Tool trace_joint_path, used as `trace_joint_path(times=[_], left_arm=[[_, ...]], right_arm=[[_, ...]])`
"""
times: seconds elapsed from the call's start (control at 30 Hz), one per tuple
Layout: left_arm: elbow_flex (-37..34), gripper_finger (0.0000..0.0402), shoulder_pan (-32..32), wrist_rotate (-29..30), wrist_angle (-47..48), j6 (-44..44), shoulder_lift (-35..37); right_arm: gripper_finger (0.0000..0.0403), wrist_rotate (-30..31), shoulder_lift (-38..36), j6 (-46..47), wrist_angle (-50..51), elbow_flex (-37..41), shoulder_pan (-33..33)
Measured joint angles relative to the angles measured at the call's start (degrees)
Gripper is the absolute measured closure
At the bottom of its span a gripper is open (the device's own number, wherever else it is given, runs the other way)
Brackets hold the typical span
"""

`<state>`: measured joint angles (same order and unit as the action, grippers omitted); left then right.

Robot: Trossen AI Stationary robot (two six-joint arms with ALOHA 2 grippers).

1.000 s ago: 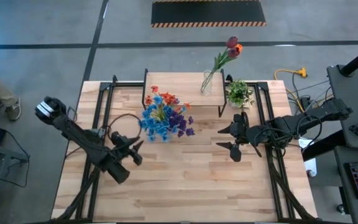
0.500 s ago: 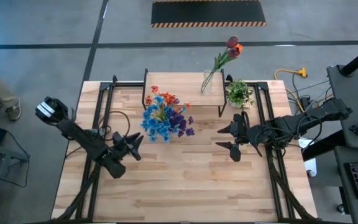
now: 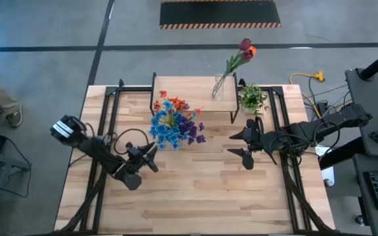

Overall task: Pick and place flowers into a vace then onto a shelf
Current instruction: Put the transparent vase with flowers on the shelf

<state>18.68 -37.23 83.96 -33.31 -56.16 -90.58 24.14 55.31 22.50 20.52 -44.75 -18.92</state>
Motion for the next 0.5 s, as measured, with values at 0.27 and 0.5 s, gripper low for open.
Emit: trace_joint_path(times=[0.27, 0.5], left_arm=[[3.5, 0.0301, 1.6, -0.9, -1.0, 4.6, -4.9], [9.1, 0.0301, 3.9, -0.7, -1.0, 25.1, -8.0]], right_arm=[[0.0161, -0.1, 0.0, 0.0, 0.0, 0.0, 0.0], [0.0161, -0.2, 0.0, 0.0, 0.1, 0.0, 0.1]])
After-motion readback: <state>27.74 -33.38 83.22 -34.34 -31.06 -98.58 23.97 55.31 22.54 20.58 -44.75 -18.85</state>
